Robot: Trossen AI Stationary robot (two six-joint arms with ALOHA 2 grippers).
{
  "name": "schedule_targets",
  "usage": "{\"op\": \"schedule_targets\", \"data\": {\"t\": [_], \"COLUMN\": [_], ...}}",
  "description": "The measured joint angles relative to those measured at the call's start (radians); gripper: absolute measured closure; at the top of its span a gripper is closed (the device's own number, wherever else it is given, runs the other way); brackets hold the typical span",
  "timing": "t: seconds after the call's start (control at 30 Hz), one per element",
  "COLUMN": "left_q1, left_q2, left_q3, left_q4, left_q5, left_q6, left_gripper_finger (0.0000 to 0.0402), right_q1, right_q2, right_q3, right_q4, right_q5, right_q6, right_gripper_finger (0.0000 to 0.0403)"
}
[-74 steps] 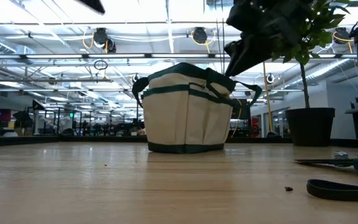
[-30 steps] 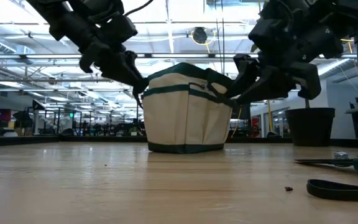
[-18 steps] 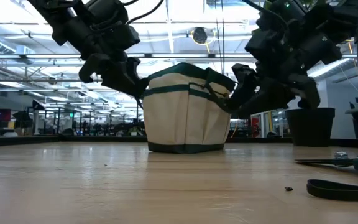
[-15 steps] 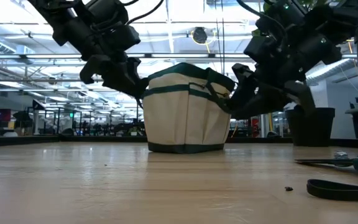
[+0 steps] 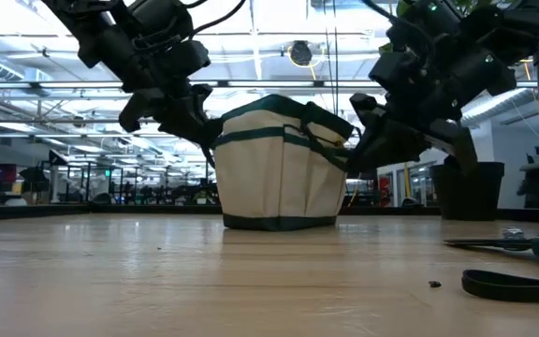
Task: Pick & Place Garden tools in Gardening bag
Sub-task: Adjust the green gardening bag
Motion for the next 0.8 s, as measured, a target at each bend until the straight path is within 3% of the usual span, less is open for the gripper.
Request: {"op": "schedule_targets", "data": {"t": [0.23,0.4,0.5,0.67,0.8], "left_q1": [-0.057,-0.123,-0.157,-0.179,-0.187], "left_q2": [-0.058,-0.136,-0.183,-0.208,-0.203], "left_q3": [0.0,0.001,0.001,0.001,0.001], "left_q4": [-0.025,0.01,0.075,0.177,0.108], "left_q5": [-0.101,-0.249,-0.312,-0.287,-0.281], "left_q6": [0.074,0.188,0.277,0.348,0.329], "left_gripper_finger": [0.0391,0.0393,0.039,0.0394,0.0391], "right_q1": [0.038,0.059,0.059,0.057,0.056], "right_q2": [-0.106,-0.232,-0.295,-0.354,-0.354], "right_q3": [0.0,0.0,0.0,0.0,0.001], "right_q4": [-0.002,0.02,0.12,0.275,0.277], "right_q5": [0.006,0.111,0.128,0.071,0.001], "right_q6": [-0.031,-0.101,-0.162,-0.256,-0.239], "right_gripper_finger": [0.0399,0.0399,0.04,0.0401,0.0402]}}
